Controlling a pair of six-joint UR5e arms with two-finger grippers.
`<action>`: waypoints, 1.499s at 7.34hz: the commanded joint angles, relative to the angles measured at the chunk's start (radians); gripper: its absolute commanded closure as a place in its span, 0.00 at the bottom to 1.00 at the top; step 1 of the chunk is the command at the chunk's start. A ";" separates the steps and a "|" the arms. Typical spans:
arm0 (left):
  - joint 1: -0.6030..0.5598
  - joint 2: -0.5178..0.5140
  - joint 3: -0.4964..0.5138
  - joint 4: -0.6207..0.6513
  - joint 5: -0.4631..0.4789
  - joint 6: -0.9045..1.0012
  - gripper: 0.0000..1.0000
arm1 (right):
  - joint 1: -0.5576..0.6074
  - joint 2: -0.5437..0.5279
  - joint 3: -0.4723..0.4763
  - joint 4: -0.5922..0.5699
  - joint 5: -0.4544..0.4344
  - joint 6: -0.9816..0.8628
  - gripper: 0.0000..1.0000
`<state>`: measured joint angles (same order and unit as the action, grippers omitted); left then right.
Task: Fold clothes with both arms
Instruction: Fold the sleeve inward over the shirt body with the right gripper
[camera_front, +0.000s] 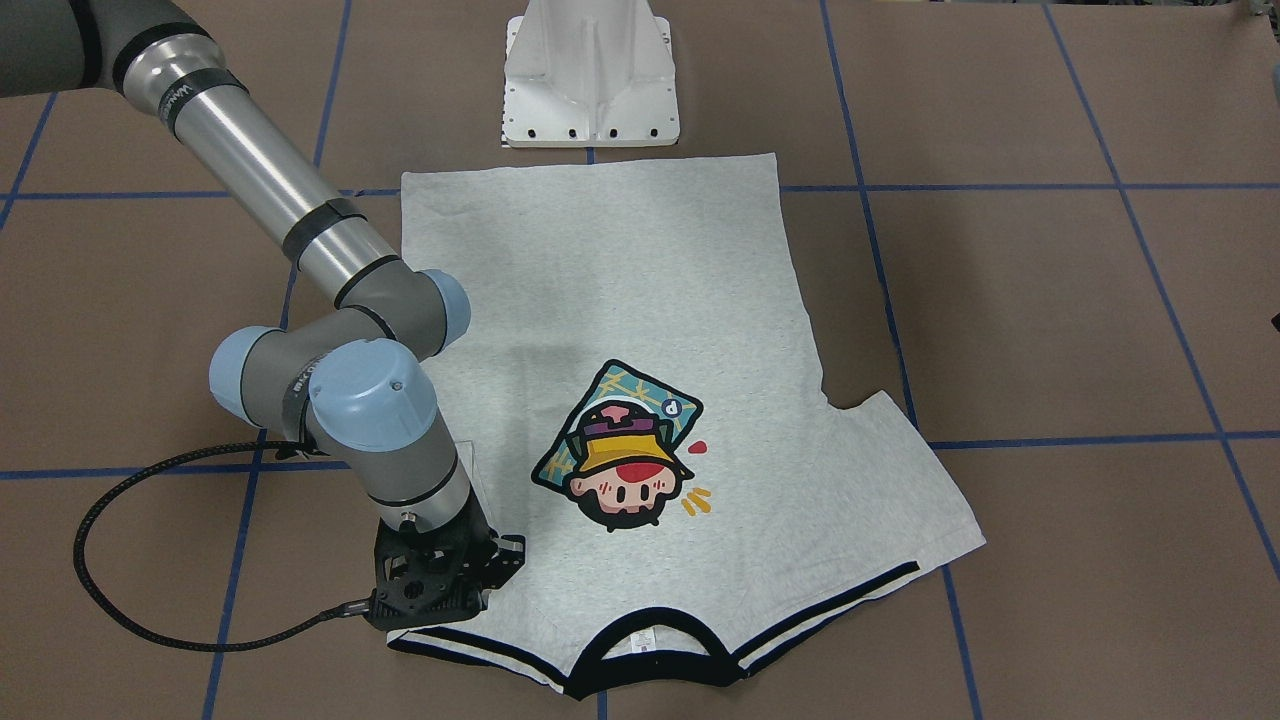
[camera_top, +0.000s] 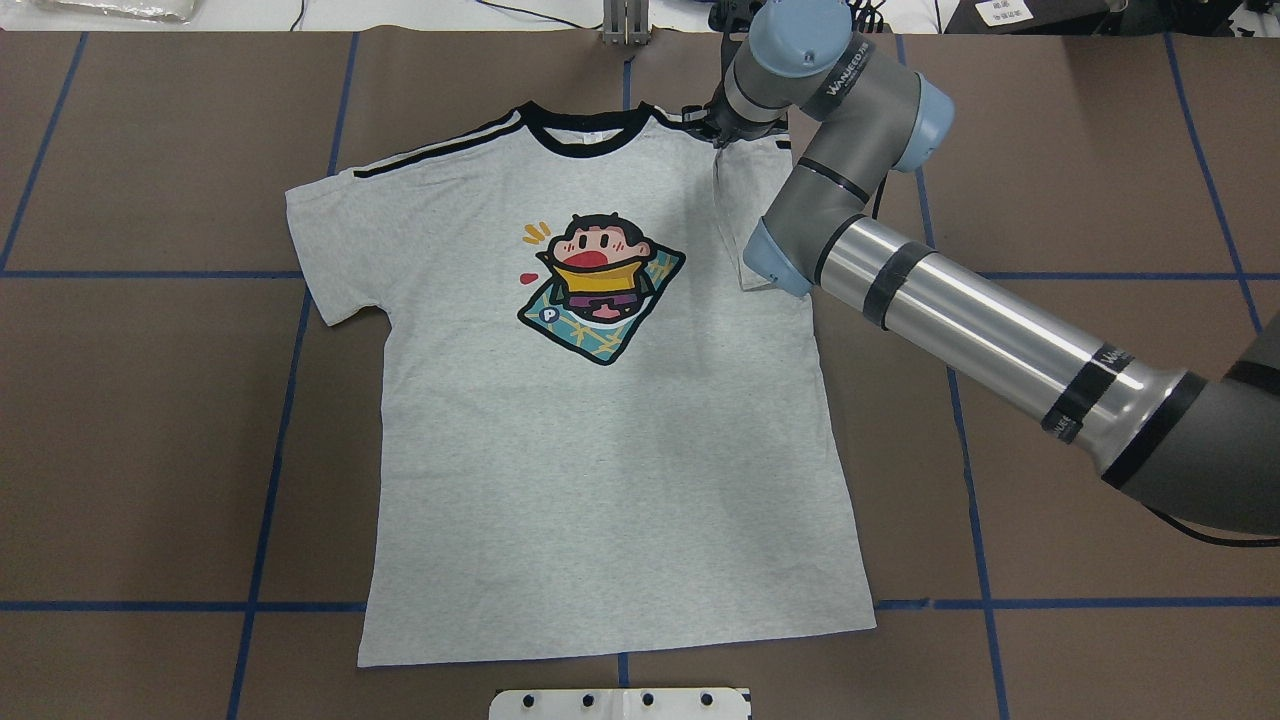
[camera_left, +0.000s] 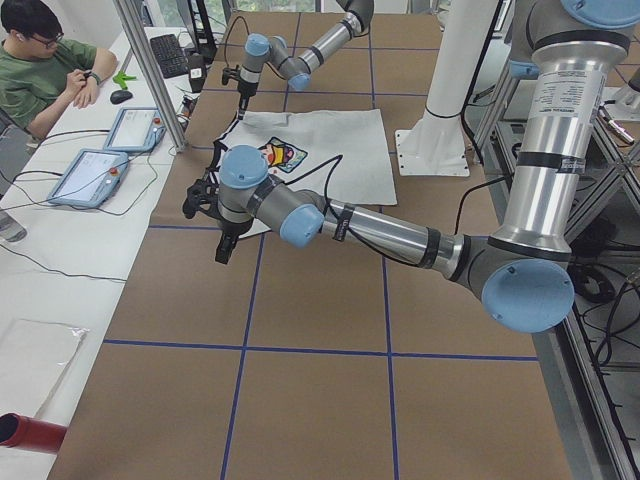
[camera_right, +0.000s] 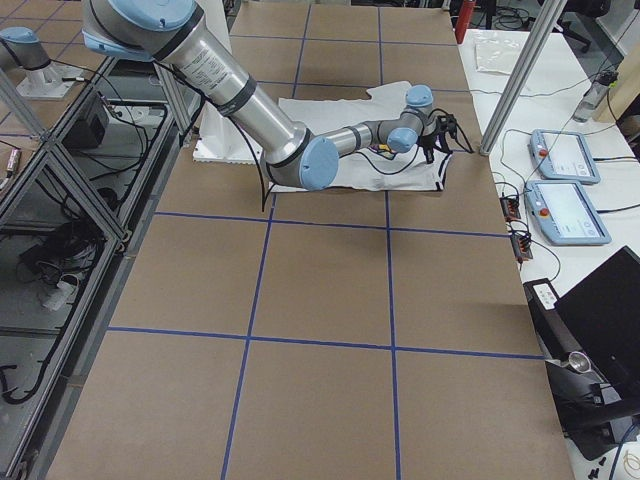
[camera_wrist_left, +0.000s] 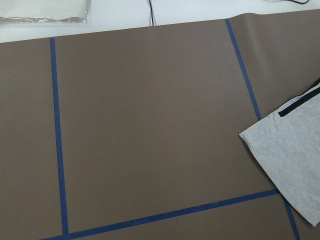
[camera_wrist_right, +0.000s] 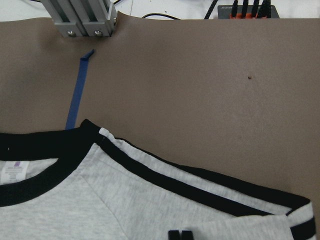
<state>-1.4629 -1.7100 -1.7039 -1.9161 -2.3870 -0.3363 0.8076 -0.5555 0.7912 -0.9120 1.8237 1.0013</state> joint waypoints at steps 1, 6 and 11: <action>-0.002 0.000 -0.006 0.002 0.000 -0.001 0.07 | -0.027 0.049 -0.082 -0.001 -0.047 0.000 1.00; 0.000 -0.005 -0.007 0.002 0.002 -0.004 0.04 | -0.025 0.046 -0.075 -0.001 -0.047 -0.016 0.00; 0.172 -0.077 0.035 -0.096 0.079 -0.310 0.01 | 0.060 -0.111 0.380 -0.365 0.227 -0.084 0.00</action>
<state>-1.3841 -1.7707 -1.6836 -1.9410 -2.3540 -0.5070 0.8400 -0.6160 1.0332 -1.1401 1.9685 0.9518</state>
